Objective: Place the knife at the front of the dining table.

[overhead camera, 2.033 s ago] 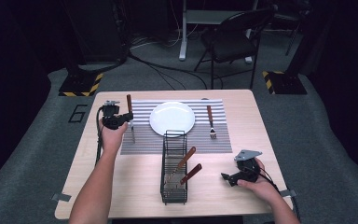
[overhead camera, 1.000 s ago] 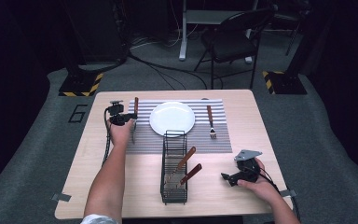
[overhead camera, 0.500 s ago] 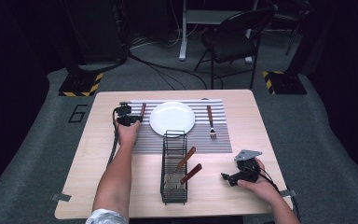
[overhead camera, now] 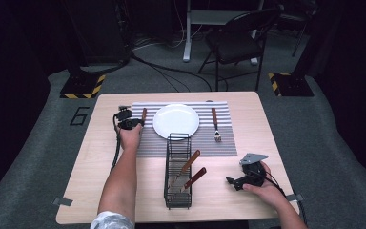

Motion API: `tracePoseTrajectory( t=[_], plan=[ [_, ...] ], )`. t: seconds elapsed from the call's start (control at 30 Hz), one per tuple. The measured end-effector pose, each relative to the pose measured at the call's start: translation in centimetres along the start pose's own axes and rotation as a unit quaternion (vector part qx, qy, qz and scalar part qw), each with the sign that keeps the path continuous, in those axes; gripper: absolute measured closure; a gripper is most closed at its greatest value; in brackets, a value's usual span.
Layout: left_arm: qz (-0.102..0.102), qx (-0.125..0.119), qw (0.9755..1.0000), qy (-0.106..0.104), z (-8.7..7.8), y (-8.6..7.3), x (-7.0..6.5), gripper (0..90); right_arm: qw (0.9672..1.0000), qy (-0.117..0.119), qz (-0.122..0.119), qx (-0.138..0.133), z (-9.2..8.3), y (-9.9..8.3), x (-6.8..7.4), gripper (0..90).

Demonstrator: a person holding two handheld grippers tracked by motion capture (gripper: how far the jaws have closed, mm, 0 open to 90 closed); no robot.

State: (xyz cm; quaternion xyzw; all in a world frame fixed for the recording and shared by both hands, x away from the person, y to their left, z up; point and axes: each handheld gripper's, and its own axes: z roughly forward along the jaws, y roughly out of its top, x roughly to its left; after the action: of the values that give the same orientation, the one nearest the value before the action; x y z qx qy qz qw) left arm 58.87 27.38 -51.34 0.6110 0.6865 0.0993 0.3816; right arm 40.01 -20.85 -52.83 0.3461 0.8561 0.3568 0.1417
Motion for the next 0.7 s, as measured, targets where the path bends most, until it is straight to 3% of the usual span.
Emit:
tracePoseTrajectory(
  t=[0.03,0.13,0.5,0.7],
  plan=[
    [-0.009,-0.007,0.9999,-0.003,0.0,-0.2,0.0,80.7,1.0000,0.000,0.000,0.000,0.0,0.0,0.0,0.0],
    [-0.004,-0.009,0.9999,0.000,0.0,-0.2,0.1,80.0,1.0000,0.000,0.000,0.000,0.0,0.0,0.0,0.0],
    [-0.015,-0.019,0.9997,-0.011,-1.1,0.0,1.4,64.9,1.0000,0.001,0.000,0.000,0.0,0.0,0.0,0.0],
    [-0.009,-0.026,0.9996,-0.007,-2.1,0.1,1.7,62.3,1.0000,0.002,-0.001,-0.001,0.0,0.0,0.0,0.0]
  ],
)
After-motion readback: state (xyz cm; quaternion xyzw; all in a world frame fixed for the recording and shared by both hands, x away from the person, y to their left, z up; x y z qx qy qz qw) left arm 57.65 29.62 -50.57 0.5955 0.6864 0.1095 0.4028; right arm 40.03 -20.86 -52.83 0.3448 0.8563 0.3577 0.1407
